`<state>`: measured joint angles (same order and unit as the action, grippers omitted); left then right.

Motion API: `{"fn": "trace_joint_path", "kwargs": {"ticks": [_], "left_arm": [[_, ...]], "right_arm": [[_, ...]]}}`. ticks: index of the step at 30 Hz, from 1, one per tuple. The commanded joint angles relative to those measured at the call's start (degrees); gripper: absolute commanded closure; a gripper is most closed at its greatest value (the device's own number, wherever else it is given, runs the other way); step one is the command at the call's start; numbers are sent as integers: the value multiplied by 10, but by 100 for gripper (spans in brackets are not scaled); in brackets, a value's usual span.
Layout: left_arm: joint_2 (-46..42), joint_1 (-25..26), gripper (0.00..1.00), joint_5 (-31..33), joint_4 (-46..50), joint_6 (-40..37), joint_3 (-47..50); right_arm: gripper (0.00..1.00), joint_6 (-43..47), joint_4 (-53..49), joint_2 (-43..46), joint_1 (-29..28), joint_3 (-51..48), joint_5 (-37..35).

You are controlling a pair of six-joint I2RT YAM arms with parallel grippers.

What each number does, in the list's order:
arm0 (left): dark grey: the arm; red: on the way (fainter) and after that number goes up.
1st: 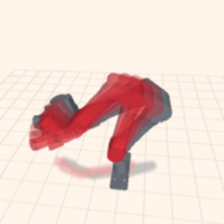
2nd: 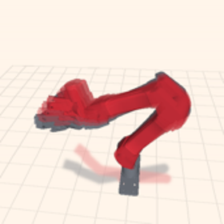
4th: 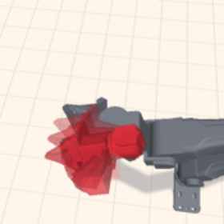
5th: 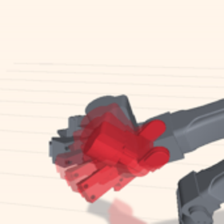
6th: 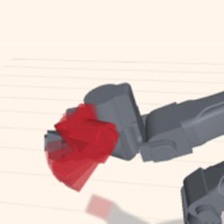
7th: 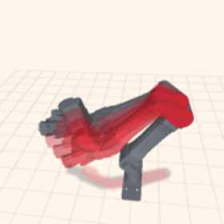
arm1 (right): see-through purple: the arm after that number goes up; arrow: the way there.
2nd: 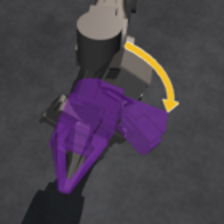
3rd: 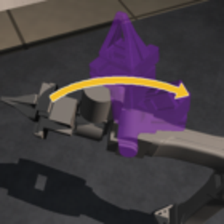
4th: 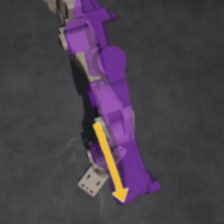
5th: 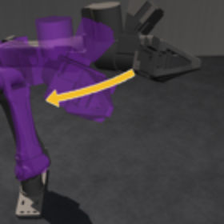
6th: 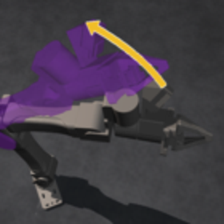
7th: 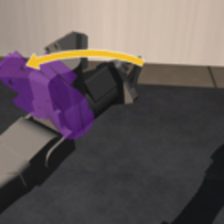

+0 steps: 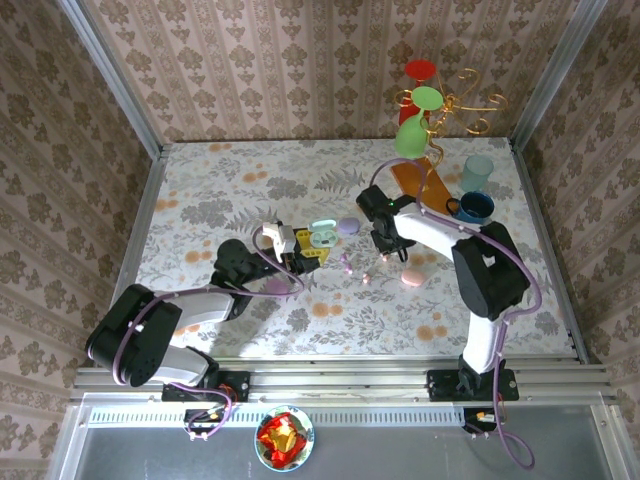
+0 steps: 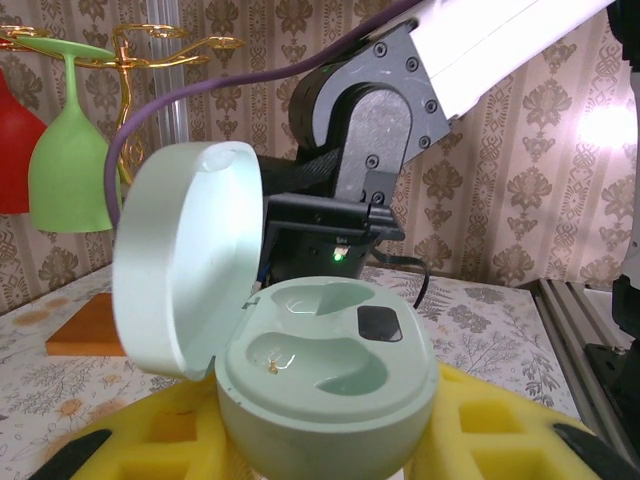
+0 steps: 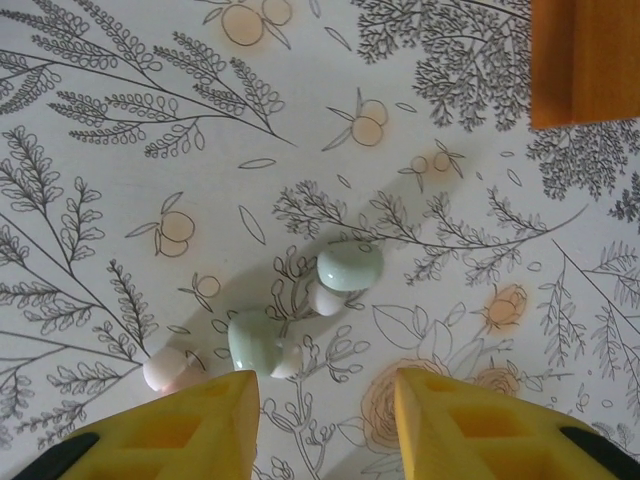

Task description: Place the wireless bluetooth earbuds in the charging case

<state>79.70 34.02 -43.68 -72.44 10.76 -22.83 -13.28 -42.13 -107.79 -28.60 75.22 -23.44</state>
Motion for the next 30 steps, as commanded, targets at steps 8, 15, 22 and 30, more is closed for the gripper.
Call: {"fn": "trace_joint_path", "kwargs": {"ticks": [8, 15, 22, 30], "left_arm": [[-21, -3, 68, 4, -14, 0, 13], [-26, -3, 68, 4, -14, -1, 16], [-24, -3, 68, 3, -14, 0, 16], [-24, -4, 68, 6, -14, 1, 19]], "right_arm": [[65, 25, -65, -66, -36, 66, -62], [68, 17, -70, -83, -40, 70, -94], [70, 18, -66, -94, -38, 70, -92], [69, 23, -65, -97, -39, 70, -67]]}}
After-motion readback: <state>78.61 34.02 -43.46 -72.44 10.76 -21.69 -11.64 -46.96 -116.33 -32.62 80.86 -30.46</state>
